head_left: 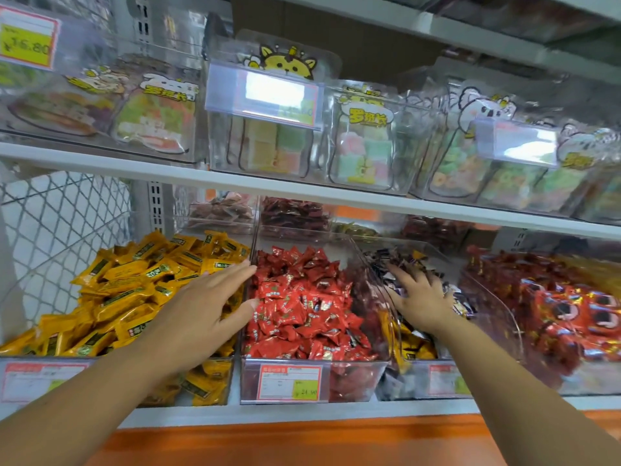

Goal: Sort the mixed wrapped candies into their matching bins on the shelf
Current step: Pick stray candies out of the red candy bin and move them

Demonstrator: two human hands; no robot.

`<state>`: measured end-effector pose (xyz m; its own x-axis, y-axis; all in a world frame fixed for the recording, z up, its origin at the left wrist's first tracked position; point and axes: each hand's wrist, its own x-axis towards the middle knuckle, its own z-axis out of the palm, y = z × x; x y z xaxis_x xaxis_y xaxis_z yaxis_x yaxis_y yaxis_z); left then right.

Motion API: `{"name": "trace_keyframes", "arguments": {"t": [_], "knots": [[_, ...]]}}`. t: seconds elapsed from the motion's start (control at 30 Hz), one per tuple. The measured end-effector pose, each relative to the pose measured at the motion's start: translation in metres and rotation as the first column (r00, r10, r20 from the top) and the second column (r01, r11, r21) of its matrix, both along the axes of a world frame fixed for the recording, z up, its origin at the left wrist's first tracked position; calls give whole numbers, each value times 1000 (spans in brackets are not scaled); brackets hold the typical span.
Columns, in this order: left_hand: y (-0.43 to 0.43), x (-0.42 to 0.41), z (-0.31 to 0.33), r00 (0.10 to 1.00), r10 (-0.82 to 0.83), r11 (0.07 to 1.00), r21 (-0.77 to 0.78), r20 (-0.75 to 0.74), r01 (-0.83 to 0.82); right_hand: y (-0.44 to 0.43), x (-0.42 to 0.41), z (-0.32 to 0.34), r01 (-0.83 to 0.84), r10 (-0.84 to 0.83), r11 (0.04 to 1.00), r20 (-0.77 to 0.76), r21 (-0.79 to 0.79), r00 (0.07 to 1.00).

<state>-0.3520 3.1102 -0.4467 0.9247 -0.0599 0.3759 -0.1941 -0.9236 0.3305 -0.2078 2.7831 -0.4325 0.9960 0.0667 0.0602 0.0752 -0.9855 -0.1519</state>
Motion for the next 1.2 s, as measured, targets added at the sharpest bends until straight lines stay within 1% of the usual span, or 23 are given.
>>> {"name": "trace_keyframes", "arguments": {"t": [0.07, 0.13, 0.2, 0.23, 0.27, 0.3, 0.33, 0.37, 0.4, 0.43, 0.47, 0.5, 0.57, 0.63, 0.77, 0.83, 0.9, 0.93, 1.0, 1.07, 1.13, 1.17, 1.2], "knots": [[0, -1, 0, 1000, 2, 1000, -3, 1, -2, 3, 1, 2, -9, 8, 1000, -48, -2, 999], [-1, -1, 0, 1000, -1, 1000, -4, -2, 1, 6, 1, 7, 7, -7, 1000, -37, -8, 999], [-1, -1, 0, 1000, -5, 1000, -4, -1, 5, 14, -3, 22, -54, 57, 998, 136, -30, 989], [0, -1, -1, 1000, -4, 1000, -3, -3, 4, 21, -9, 36, -145, 138, 989, 226, 12, 964], [1, 0, -1, 1000, -2, 1000, -1, -4, 2, 30, -20, 54, -256, 227, 962, 245, 93, 943], [2, 0, -2, 1000, -2, 1000, 1, -4, 2, 41, -33, 69, -350, 314, 916, 193, 197, 930], [2, 0, -3, 1000, -6, 1000, 2, -1, 6, 52, -47, 80, -419, 415, 864, 77, 279, 906], [3, 0, -3, 1000, -9, 1000, -2, 4, 9, 64, -61, 85, -466, 502, 841, -76, 276, 861], [3, 0, -4, 1000, -12, 1000, -7, 6, 12, 76, -70, 81, -512, 541, 841, -224, 176, 811], [3, 0, -4, 1000, -13, 1000, -12, 6, 13, 87, -74, 70, -542, 523, 839, -345, 46, 780], [2, 0, -3, 1000, -14, 1000, -14, 4, 14, 98, -75, 56, -546, 465, 835, -441, -70, 768], [2, 0, -3, 1000, -15, 1000, -14, 4, 16, 107, -72, 41, -530, 396, 835, -506, -149, 766], [1, -1, -1, 1000, -15, 1000, -16, 3, 15, 120, -61, 16, -470, 307, 865, -555, -176, 773], [1, -2, -1, 1000, -16, 1000, -23, -3, 16, 126, -55, 7, -424, 302, 895, -510, -140, 805], [-1, -3, 1, 1000, -21, 999, -35, -3, 21, 126, -48, -10, -387, 361, 916, -209, -104, 909], [-1, -3, 1, 1000, -13, 1000, -26, -8, 13, 122, -40, -8, -342, 342, 939, -126, 17, 931], [0, -3, 1, 1000, -12, 1000, -19, -7, 12, 118, -32, 2, -243, 283, 935, -126, 260, 951], [0, -3, 1, 1000, -14, 1000, -15, -6, 14, 117, -28, 9, -197, 263, 901, -127, 387, 956], [0, -2, 1, 1000, -19, 1000, -14, -1, 19, 118, -23, 19, -157, 248, 800, -82, 579, 965], [1, -2, 1, 1000, -19, 1000, -11, 2, 19, 126, -22, 27, -143, 254, 659, -40, 738, 967], [1, -1, 0, 1000, -20, 1000, -5, 6, 20, 134, -24, 35, -122, 352, 498, -71, 859, 933], [2, -1, 0, 1000, -22, 1000, -6, 6, 22, 136, -22, 37, -123, 417, 469, -96, 875, 904], [2, -1, 0, 1000, -24, 1000, -7, 2, 24, 135, -23, 41, -151, 460, 507, -118, 849, 880]]}}
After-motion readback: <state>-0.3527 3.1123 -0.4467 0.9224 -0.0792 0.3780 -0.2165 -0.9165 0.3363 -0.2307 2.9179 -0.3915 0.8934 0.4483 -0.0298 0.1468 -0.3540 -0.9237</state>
